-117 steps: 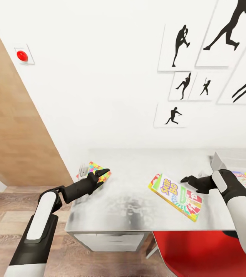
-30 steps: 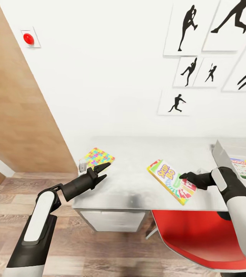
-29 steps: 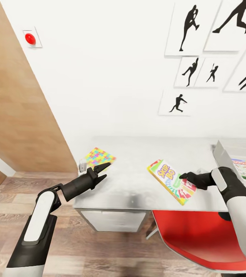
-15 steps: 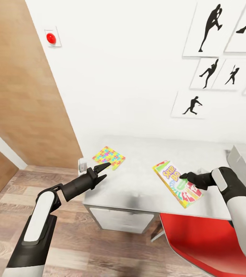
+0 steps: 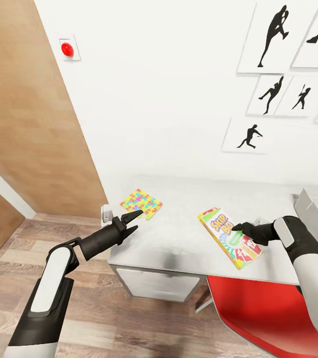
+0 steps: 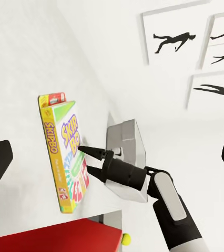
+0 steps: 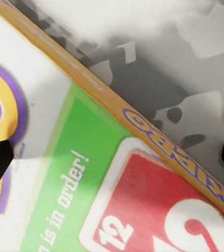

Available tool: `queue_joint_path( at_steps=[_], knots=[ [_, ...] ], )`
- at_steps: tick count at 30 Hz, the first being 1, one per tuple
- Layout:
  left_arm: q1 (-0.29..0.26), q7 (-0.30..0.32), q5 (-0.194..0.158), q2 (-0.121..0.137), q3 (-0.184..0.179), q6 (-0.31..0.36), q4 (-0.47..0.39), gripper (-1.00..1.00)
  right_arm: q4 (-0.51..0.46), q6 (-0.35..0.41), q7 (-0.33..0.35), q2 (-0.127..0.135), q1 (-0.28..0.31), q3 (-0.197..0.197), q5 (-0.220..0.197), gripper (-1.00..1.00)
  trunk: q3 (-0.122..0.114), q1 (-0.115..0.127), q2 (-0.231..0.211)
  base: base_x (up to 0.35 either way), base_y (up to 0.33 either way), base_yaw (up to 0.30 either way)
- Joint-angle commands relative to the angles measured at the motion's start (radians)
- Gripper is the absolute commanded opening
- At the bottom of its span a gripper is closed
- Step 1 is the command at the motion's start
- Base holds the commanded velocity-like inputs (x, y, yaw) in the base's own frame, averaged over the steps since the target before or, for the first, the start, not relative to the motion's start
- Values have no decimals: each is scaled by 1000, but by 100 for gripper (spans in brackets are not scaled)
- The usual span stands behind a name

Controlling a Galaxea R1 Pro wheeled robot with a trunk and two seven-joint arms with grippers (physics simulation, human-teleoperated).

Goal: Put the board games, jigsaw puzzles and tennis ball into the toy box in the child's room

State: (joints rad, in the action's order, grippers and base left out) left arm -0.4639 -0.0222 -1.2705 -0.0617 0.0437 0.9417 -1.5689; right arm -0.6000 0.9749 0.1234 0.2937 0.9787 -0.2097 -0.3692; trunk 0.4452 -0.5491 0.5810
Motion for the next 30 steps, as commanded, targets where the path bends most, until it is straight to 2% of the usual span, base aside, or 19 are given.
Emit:
queue_joint_path(
  at_steps=[1, 10, 16, 23, 30],
  knots=[
    [-1, -2, -3, -1, 2, 6, 0, 100, 39, 4, 10, -1, 0, -3, 26, 100, 1, -1, 1, 0, 0, 5],
    [-1, -2, -3, -1, 2, 7, 0, 100, 39, 4, 10, -1, 0, -3, 26, 100, 1, -1, 1, -13, 0, 3],
    [-1, -2, -3, -1, 2, 8, 0, 100, 39, 4, 10, -1, 0, -3, 26, 100, 1, -1, 1, -183, 0, 42],
    [-1, -2, -3, -1, 2, 8, 0, 100, 39, 4, 10, -2, 0, -2, 26, 100, -1, -1, 1, -232, 0, 144],
    [-1, -2, -3, -1, 2, 8, 0, 100, 39, 4, 10, -3, 0, -1, 26, 100, -5, -1, 1, -84, 0, 212]
  ],
)
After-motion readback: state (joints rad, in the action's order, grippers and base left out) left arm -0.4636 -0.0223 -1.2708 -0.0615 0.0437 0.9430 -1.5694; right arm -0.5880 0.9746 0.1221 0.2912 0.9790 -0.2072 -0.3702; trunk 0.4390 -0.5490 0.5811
